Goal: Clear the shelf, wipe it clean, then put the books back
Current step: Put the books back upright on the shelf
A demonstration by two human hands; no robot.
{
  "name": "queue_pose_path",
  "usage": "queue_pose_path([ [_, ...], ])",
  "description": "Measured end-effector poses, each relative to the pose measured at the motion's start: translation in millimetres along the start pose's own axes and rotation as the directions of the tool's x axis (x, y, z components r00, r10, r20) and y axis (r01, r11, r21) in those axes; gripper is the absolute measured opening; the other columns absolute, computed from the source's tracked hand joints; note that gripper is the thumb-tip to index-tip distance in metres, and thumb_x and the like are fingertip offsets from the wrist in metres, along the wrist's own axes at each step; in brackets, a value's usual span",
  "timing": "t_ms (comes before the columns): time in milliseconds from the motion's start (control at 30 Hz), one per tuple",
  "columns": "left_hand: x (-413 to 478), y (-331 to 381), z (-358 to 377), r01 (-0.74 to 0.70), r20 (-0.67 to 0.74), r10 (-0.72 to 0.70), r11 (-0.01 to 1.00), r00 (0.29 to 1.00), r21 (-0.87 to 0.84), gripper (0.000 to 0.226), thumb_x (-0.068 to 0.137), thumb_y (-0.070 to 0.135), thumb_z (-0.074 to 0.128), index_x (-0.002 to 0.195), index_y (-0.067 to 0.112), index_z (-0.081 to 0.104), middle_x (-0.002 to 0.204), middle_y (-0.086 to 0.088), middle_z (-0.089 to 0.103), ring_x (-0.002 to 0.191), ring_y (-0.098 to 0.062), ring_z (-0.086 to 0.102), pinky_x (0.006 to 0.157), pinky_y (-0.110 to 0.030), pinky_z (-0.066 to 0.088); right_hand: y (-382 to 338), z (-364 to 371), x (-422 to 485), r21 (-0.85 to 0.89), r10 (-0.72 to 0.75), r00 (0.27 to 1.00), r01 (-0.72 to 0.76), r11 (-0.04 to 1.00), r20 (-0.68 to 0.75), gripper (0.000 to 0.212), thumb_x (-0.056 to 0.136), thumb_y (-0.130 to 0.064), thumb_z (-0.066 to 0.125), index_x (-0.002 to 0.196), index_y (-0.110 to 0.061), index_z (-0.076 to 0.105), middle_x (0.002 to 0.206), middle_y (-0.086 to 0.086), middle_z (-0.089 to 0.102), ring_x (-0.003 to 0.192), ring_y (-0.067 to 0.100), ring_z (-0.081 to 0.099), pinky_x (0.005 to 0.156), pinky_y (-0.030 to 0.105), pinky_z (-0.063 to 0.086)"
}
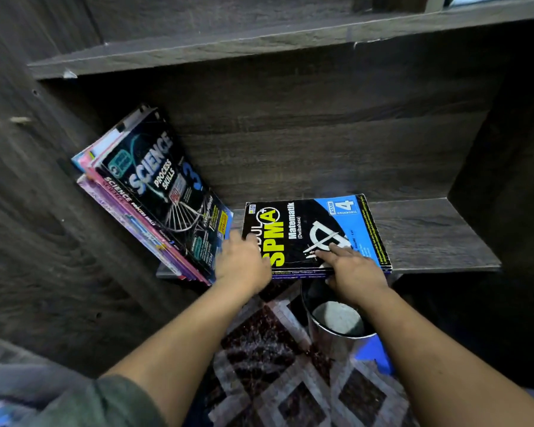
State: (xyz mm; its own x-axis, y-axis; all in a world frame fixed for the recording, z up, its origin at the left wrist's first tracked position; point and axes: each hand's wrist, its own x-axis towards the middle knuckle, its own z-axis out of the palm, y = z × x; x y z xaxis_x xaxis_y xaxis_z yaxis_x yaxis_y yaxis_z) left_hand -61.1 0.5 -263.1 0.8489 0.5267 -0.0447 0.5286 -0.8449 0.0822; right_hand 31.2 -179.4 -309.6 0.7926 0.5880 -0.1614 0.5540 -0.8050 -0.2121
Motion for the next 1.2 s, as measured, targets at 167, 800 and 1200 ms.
queue_pose_path([
  [167, 23, -10, 43, 0.203, 0.156, -0.17, 0.953, 0.973, -0.225, 0.069, 0.095, 0.052, 0.045, 0.141, 0.002, 0.03, 0.141, -0.022, 0.042, 0.131, -0.039, 0.038, 0.104, -0.042, 0.035, 1, 3, 0, -0.008, -0.004, 1.0, 0.004, 1.0, -0.015, 0.062, 0.098, -0.025, 0.05, 0.151, -0.039, 0.023, 0.162, -0.005, 0.015, 0.148, 0.021, 0.017, 0.118, 0.041, 0.022],
  [800, 45, -9, 13, 0.441, 0.363, -0.253, 0.444, 0.897, -0.78, 0.039, 0.09, 0.033, 0.067, 0.111, 0.002, 0.059, 0.115, -0.014, 0.065, 0.087, -0.027, 0.068, 0.065, -0.033, 0.061, 1, -3, -3, 0.071, -0.075, 0.995, 0.079, 0.994, -0.061, 0.05, 0.104, -0.034, 0.038, 0.152, -0.036, 0.024, 0.16, -0.007, 0.022, 0.145, 0.024, 0.023, 0.114, 0.033, 0.025],
  [1200, 14, -54, -150, 0.299, -0.299, -0.405, 0.891, 0.864, -0.343, 0.055, 0.09, 0.031, 0.063, 0.127, -0.003, 0.041, 0.128, -0.029, 0.052, 0.118, -0.045, 0.05, 0.095, -0.045, 0.042, -23, -1, -6, 0.181, -0.155, 0.984, 0.137, 0.974, 0.086, 0.06, 0.102, -0.041, 0.037, 0.155, -0.032, 0.01, 0.159, 0.006, 0.024, 0.14, 0.028, 0.034, 0.11, 0.036, 0.033],
])
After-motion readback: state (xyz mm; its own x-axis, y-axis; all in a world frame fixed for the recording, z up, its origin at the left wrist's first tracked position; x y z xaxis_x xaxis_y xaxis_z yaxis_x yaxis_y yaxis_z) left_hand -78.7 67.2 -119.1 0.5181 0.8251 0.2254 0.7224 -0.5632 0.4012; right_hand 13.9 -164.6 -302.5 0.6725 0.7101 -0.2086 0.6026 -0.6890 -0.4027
